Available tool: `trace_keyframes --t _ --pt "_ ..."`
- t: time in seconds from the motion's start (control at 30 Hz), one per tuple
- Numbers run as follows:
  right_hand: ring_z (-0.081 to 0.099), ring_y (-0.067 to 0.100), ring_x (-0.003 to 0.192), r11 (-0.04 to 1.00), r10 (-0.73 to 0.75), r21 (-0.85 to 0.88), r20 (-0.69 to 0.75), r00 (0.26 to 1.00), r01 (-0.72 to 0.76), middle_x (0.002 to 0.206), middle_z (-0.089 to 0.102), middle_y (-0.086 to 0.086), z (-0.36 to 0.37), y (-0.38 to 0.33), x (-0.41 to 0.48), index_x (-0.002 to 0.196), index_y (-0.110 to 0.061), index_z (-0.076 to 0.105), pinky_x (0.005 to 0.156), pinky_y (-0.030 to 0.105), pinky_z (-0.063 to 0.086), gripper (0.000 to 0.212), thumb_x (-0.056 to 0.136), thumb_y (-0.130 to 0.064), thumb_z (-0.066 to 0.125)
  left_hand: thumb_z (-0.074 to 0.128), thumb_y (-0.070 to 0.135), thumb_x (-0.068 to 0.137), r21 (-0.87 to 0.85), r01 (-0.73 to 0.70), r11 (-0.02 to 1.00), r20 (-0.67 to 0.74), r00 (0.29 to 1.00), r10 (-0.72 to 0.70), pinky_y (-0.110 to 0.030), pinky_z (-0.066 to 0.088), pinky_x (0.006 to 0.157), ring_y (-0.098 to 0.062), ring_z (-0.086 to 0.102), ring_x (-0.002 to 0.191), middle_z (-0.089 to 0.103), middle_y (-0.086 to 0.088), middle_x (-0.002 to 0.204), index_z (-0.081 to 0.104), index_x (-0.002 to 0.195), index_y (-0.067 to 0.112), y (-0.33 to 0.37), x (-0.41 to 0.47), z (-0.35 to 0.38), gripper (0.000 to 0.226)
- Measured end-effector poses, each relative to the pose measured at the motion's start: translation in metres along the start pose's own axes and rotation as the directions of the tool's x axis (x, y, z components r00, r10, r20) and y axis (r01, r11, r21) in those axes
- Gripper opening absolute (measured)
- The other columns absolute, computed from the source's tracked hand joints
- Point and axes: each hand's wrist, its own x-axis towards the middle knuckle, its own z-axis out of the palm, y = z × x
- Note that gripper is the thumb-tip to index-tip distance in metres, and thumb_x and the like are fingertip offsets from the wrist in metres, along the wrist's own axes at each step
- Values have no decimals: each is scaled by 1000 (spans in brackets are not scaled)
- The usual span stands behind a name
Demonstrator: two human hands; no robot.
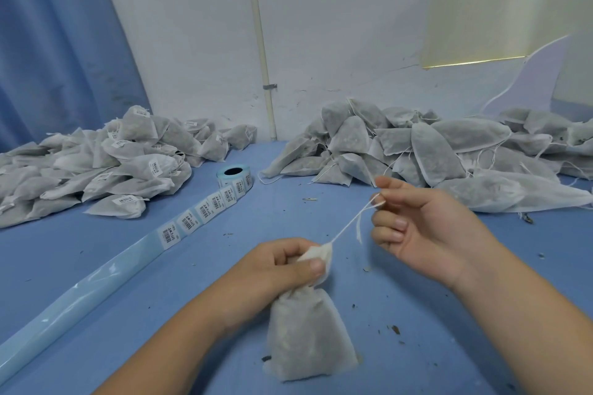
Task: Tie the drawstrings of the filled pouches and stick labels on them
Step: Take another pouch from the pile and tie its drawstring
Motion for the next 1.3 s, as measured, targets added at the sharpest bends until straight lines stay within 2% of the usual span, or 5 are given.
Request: trace_keyframes --t 0.33,0.57,0.7,1.07,1.3 --pt "39 10 45 913 -389 -188 -147 909 361 67 56 2 4 5 -2 87 -14 62 42 20 33 16 86 1 57 66 51 71 381 -14 925 -150 986 77 -20 51 68 -9 68 77 71 11 82 70 91 36 -2 -2 10 25" --pt "55 6 63 277 -667 -640 409 623 717 79 64 -13 25 41 -24 91 -30 68 60 16 45 23 84 -9 62 69 40 87 281 -36 959 -420 894 157 -23 49 65 -6 67 76 70 11 84 65 85 37 -4 2 16 5" --pt "59 14 75 -380 -474 -687 719 508 619 84 65 -11 23 60 -24 100 -20 68 65 33 51 20 82 -14 61 67 48 67 94 7 996 -523 851 43 -24 44 54 -9 58 59 63 0 67 63 67 25 4 6 13 23" --pt "51 14 114 -546 -135 -591 762 634 594 119 63 -8 26 66 -24 142 -21 44 91 32 44 56 89 -39 46 63 35 88 -375 -28 927 -338 935 -108 -40 55 83 -33 67 97 68 -27 108 61 114 -5 10 -12 -10 47" --pt "61 8 109 -688 27 -356 858 513 632 119 65 -12 45 85 -34 124 -21 63 84 24 48 54 81 -50 50 78 18 74 -305 48 951 -355 921 -160 -40 49 81 -28 65 86 68 -17 90 69 91 8 3 -35 -37 22"
